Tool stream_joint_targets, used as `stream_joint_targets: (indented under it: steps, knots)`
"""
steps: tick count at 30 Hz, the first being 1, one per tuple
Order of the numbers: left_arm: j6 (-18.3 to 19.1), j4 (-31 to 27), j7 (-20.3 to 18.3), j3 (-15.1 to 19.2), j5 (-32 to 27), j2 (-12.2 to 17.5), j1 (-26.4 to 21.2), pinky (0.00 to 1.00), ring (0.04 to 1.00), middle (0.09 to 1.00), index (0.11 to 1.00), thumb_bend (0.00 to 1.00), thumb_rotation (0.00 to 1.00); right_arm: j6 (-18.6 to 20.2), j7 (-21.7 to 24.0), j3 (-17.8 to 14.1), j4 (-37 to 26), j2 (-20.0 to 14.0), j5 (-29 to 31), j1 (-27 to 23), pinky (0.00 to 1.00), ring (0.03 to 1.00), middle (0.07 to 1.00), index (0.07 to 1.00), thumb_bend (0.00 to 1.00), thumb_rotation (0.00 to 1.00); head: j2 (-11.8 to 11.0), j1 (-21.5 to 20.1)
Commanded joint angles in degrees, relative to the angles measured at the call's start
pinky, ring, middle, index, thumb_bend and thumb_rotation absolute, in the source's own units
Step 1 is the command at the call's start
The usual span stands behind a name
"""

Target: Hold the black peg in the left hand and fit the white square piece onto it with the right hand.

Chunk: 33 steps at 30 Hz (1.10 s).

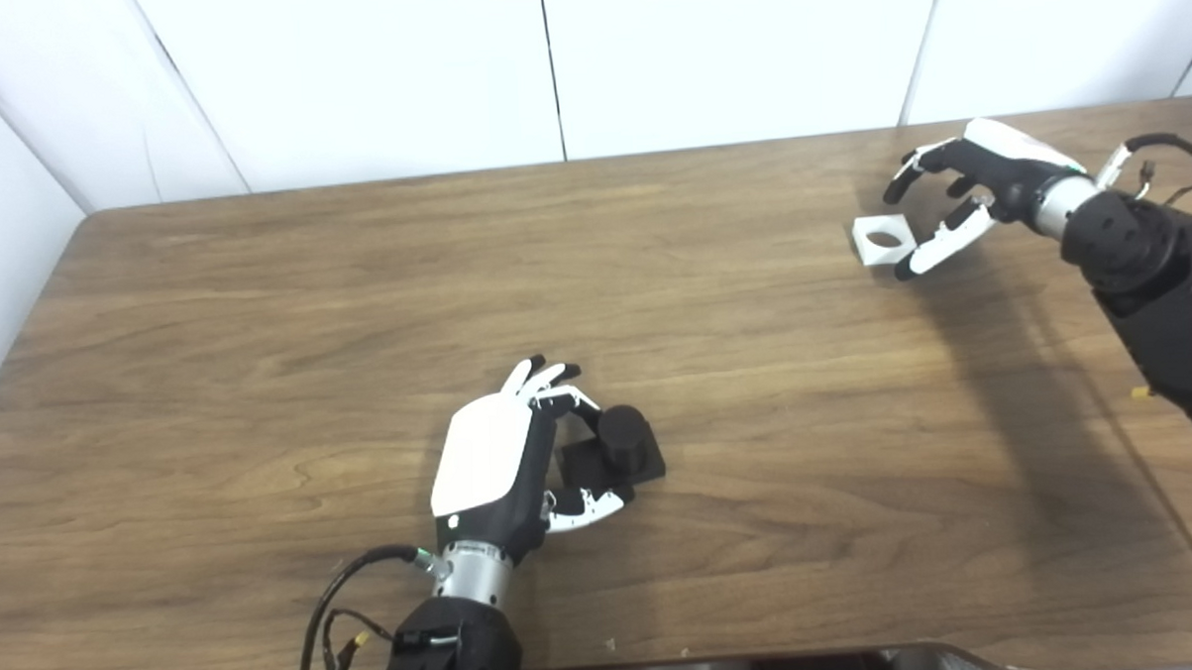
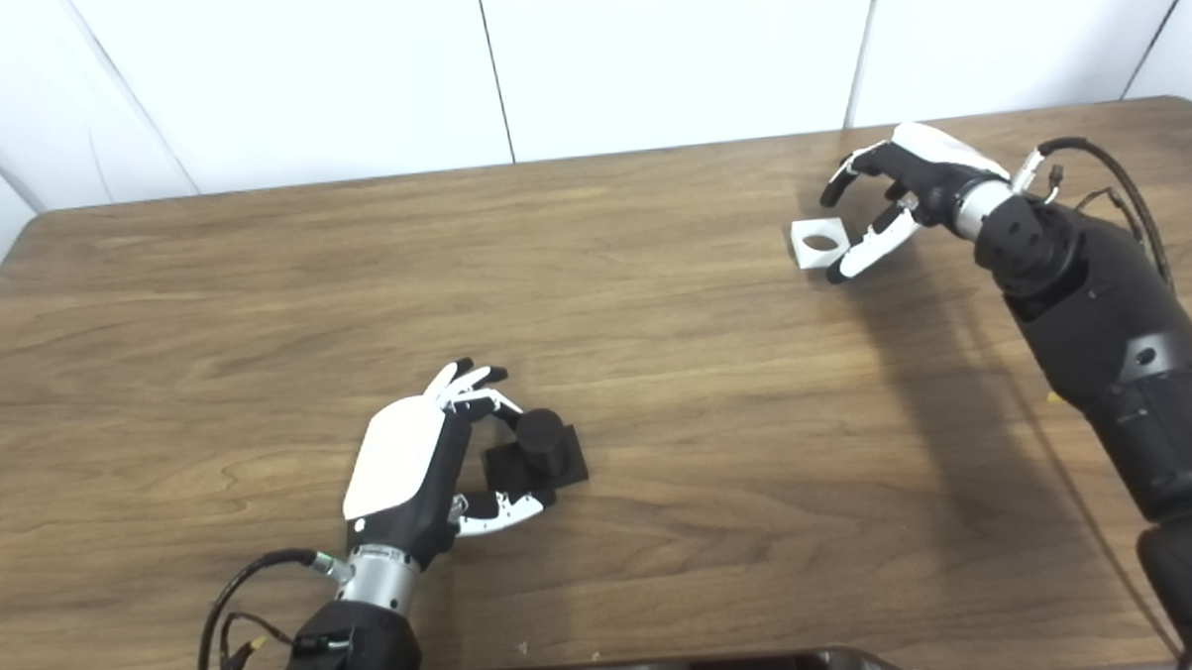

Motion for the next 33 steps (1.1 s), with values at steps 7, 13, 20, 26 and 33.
stream_joint_targets:
  steps: [7, 13, 20, 26, 33]
  knots:
    - [0.21, -0.08, -0.15, -0.70, 1.90, -1.46, 0.24, 0.81, 0.949, 0.865, 0.489, 0.51, 0.08, -1.01, -1.96, 0.67, 0.85, 0.54, -1.77, -3.99, 0.82, 0.935, 0.912, 0.653, 0.89, 0.17, 0.25, 0.63]
    - [0.55, -0.37, -0.16, -0.66, 1.92, -1.89, 0.44, 0.82, 0.954, 0.869, 0.488, 0.51, 0.08, -2.32, -3.33, 0.64, 2.87, 1.00, -1.64, -4.15, 0.82, 0.933, 0.906, 0.640, 0.88, 0.15, 0.32, 0.83]
    - [0.57, -0.49, -0.10, -0.87, 2.02, -2.09, 0.48, 0.82, 0.953, 0.867, 0.489, 0.51, 0.08, -4.36, -5.30, 0.56, 4.52, 1.36, -1.40, -4.26, 0.82, 0.927, 0.899, 0.626, 0.87, 0.15, 0.32, 0.95]
    - [0.40, -0.53, 0.31, -1.05, 2.07, -2.14, 0.67, 0.82, 0.949, 0.866, 0.488, 0.51, 0.08, -5.06, -6.46, 0.41, 4.62, 1.55, -1.33, -4.02, 0.82, 0.924, 0.892, 0.608, 0.88, 0.16, 0.39, 1.11]
    - [0.18, -0.50, 0.41, -1.04, 1.95, -1.96, 0.62, 0.82, 0.950, 0.864, 0.487, 0.51, 0.08, -5.85, -6.97, 0.51, 4.80, 1.56, -1.48, -3.81, 0.83, 0.920, 0.887, 0.507, 0.58, 0.15, 0.73, 1.19]
